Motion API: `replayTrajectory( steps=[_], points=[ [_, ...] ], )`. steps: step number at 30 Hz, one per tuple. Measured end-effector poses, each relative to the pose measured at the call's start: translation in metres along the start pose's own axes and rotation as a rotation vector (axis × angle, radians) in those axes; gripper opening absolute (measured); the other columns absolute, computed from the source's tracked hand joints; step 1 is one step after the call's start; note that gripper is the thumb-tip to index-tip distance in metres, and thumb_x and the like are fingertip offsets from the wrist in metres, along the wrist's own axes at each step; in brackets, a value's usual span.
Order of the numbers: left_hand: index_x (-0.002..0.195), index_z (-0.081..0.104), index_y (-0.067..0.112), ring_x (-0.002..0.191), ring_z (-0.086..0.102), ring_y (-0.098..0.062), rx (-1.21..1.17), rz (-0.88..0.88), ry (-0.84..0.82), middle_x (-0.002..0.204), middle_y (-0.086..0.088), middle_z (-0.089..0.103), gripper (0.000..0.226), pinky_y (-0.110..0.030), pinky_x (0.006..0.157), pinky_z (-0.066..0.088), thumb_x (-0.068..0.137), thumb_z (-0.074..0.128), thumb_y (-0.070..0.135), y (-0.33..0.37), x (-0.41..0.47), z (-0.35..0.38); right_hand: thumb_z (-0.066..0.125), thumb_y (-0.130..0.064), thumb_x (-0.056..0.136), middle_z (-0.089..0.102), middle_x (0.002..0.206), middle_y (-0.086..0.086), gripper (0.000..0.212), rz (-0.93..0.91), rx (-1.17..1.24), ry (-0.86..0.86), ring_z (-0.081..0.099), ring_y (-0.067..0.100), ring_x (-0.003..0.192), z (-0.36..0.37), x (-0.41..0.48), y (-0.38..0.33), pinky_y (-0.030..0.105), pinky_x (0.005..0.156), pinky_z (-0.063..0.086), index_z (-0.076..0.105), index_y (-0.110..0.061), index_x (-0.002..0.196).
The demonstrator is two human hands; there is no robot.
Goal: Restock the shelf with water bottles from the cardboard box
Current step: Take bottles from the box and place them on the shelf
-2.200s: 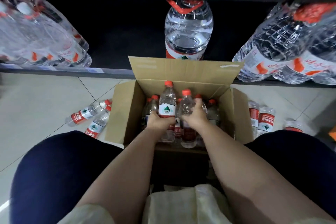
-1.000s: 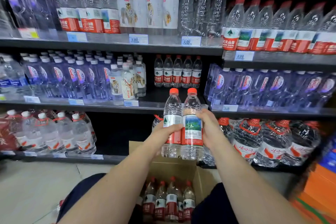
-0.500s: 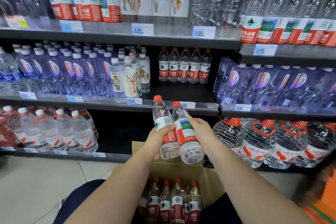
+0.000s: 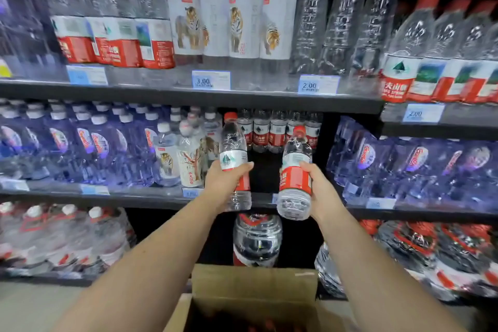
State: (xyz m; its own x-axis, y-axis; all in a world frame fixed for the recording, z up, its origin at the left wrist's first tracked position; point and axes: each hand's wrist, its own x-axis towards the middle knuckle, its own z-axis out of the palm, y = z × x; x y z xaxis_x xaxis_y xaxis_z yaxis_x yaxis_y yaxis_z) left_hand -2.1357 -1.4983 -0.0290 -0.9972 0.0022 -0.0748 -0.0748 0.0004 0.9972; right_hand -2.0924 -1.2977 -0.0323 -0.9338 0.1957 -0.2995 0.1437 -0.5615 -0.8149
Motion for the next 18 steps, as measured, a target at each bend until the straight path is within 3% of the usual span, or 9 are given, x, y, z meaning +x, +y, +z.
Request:
replayTrajectory(
  steps=[2, 4, 8, 11, 15, 18],
  points=[
    [0.107, 0.066, 0.015, 0.089, 0.07, -0.022, -0.039, -0.028, -0.005, 0.1, -0.008, 0.073, 0.048, -0.033, 0.077, 0.057, 0.068, 0.084, 0.036, 0.006, 0.015, 0.004, 0.065, -0.027, 0.083, 0.069, 0.083, 0.015, 0.031, 0.013, 0.07, 0.01, 0.067, 0.026, 0.065, 0.005, 0.014, -0.004, 0.036, 0.063, 0.056, 0.062, -0.007, 0.106],
    [0.103, 0.065, 0.017, 0.088, 0.07, -0.024, -0.069, -0.055, -0.012, 0.098, -0.01, 0.073, 0.046, -0.04, 0.083, 0.057, 0.067, 0.084, 0.038, 0.007, 0.029, 0.009, 0.065, -0.032, 0.08, 0.068, 0.096, 0.018, 0.048, 0.04, 0.178, -0.031, 0.068, 0.028, 0.073, 0.007, 0.028, -0.003, 0.035, 0.062, 0.058, 0.061, -0.003, 0.118],
    [0.089, 0.056, 0.021, 0.069, 0.055, -0.009, -0.017, -0.035, 0.022, 0.082, -0.001, 0.061, 0.012, -0.022, 0.057, 0.04, 0.088, 0.067, 0.026, 0.006, 0.052, 0.016, 0.063, -0.046, 0.086, 0.072, 0.101, 0.015, 0.045, 0.071, 0.08, -0.127, 0.068, 0.023, 0.073, 0.01, 0.054, -0.012, 0.032, 0.062, 0.058, 0.068, -0.007, 0.109],
    [0.11, 0.059, 0.013, 0.07, 0.064, -0.011, 0.042, 0.018, 0.009, 0.089, -0.003, 0.068, 0.031, -0.018, 0.054, 0.046, 0.084, 0.072, 0.023, 0.001, 0.073, 0.02, 0.072, -0.037, 0.082, 0.069, 0.09, 0.016, 0.037, 0.037, -0.102, -0.027, 0.067, 0.028, 0.068, 0.014, 0.078, -0.02, 0.038, 0.064, 0.058, 0.064, -0.011, 0.106],
    [0.11, 0.053, 0.019, 0.084, 0.064, -0.008, 0.142, 0.098, -0.011, 0.097, 0.004, 0.067, 0.045, -0.02, 0.066, 0.049, 0.076, 0.082, 0.019, -0.008, 0.105, 0.029, 0.073, -0.026, 0.082, 0.067, 0.102, 0.02, 0.044, -0.055, -0.147, 0.022, 0.068, 0.031, 0.075, 0.017, 0.113, -0.035, 0.042, 0.065, 0.057, 0.056, -0.011, 0.12],
    [0.112, 0.05, 0.02, 0.079, 0.059, 0.001, 0.201, 0.114, -0.017, 0.091, 0.011, 0.062, 0.051, -0.014, 0.063, 0.045, 0.074, 0.084, 0.015, -0.02, 0.12, 0.038, 0.073, -0.022, 0.082, 0.067, 0.104, 0.017, 0.043, -0.06, -0.168, 0.026, 0.069, 0.031, 0.081, 0.009, 0.134, -0.033, 0.042, 0.068, 0.057, 0.052, -0.017, 0.12]
  ],
)
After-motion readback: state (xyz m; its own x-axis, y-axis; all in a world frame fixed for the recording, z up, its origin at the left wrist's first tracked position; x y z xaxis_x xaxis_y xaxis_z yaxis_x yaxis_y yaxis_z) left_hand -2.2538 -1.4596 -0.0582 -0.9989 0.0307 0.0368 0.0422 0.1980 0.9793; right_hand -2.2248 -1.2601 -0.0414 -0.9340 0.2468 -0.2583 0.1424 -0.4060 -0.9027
